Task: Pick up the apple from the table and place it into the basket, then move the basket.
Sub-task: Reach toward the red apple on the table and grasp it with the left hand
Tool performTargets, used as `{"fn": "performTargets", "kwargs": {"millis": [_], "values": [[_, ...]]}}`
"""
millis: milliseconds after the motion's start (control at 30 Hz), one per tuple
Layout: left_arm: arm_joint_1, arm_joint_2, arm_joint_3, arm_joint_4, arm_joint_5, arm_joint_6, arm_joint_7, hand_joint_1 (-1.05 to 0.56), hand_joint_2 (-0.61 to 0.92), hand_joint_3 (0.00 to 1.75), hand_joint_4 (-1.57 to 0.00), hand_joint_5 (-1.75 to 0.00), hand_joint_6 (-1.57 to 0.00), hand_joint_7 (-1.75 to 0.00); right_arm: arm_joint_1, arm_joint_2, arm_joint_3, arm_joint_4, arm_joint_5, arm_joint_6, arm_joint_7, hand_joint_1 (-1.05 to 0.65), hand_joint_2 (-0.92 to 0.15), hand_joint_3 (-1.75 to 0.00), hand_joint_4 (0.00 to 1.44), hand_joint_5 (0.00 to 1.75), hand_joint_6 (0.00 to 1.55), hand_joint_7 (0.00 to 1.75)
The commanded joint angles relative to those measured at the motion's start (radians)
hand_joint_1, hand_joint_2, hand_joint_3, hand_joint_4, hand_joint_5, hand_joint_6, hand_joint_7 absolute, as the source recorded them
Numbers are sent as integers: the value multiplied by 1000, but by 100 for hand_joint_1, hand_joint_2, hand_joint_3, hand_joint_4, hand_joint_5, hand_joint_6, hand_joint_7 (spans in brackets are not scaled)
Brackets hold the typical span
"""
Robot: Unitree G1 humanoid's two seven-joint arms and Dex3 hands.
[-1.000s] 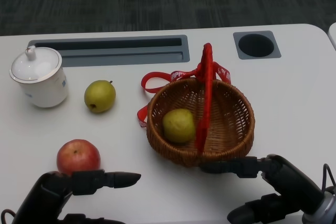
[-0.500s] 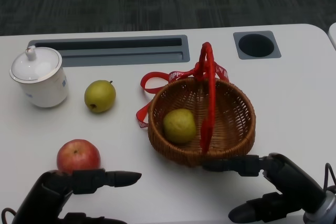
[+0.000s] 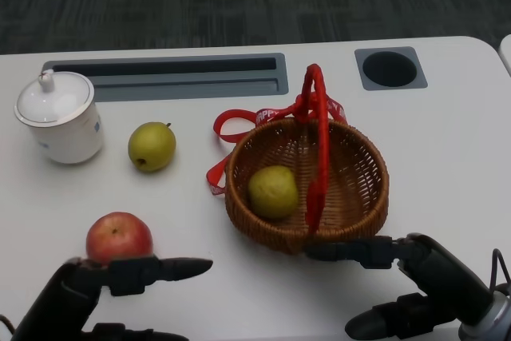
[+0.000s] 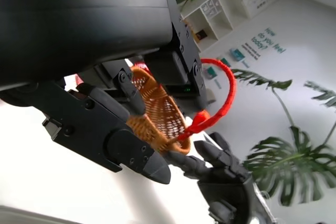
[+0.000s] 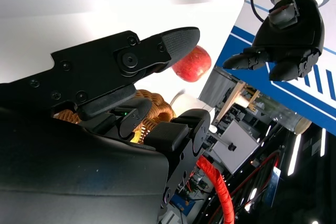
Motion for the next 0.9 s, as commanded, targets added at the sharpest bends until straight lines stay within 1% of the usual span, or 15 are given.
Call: {"fn": "performTargets", "kwargs": {"millis": [33,100,200,333,467,567,700,900], "values": [[12,14,99,-44,178,-26,110,-71,70,0,-58,0,-53,0,-5,-16,-3,2,13,6,6,-58,-86,0,71,0,63,0],[7,20,139,-49,277,-24,173,-79,69,0,-42,0,-41,0,-7,-15,-3,3,13,8,9,-58,-86,0,71,0,63,0],[-21,43,166,-21,391,-6,259,-87,67,0,-26,0,-29,0,-9,-14,-3,2,12,14,12,-58,-86,0,71,0,63,0],[-76,88,160,59,495,35,359,-98,67,0,-16,0,-19,0,-6,-12,-5,1,14,15,11,-58,-85,0,71,0,64,0],[-134,134,129,154,566,94,449,-97,63,0,-10,0,-12,0,-4,-12,-7,-1,10,12,6,-58,-86,0,71,0,64,0],[-184,162,89,245,618,132,525,-97,62,0,-9,-1,-12,-1,-1,-14,-8,-6,10,12,5,-59,-86,0,71,0,64,0],[-267,186,18,409,656,162,627,-94,62,0,-16,-4,-17,-3,3,-16,-8,-8,14,13,8,-59,-86,0,71,0,64,0],[-386,183,-85,652,647,173,717,-83,62,0,-26,-5,-25,-3,7,-18,-8,-7,22,6,12,-59,-86,0,72,0,64,0]]}}
